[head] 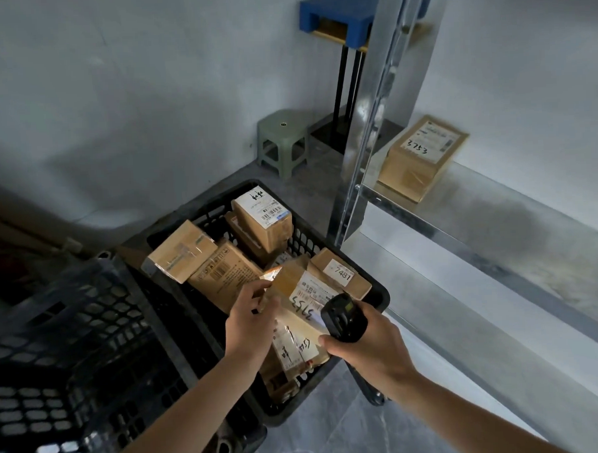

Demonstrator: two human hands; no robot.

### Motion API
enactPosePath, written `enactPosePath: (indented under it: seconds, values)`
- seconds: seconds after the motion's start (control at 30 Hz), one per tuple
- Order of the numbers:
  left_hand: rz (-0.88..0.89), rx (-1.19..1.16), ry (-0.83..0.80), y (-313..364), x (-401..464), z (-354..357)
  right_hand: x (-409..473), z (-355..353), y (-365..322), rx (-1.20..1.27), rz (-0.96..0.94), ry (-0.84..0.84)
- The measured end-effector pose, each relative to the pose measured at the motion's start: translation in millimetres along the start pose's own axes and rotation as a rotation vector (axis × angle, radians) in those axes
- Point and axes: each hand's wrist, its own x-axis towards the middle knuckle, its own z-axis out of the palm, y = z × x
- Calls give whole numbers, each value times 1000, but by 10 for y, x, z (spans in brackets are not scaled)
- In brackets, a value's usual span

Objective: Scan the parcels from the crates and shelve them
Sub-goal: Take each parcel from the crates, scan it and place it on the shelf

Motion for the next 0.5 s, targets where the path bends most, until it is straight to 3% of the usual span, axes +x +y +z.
enactPosePath:
  seconds: [0.23, 0.5]
  values:
    - [58, 46, -68, 158, -23, -160, 130, -277, -109, 41, 25, 6]
    - [72, -5, -76, 215, -18, -128, 125, -251, -30, 140, 66, -148]
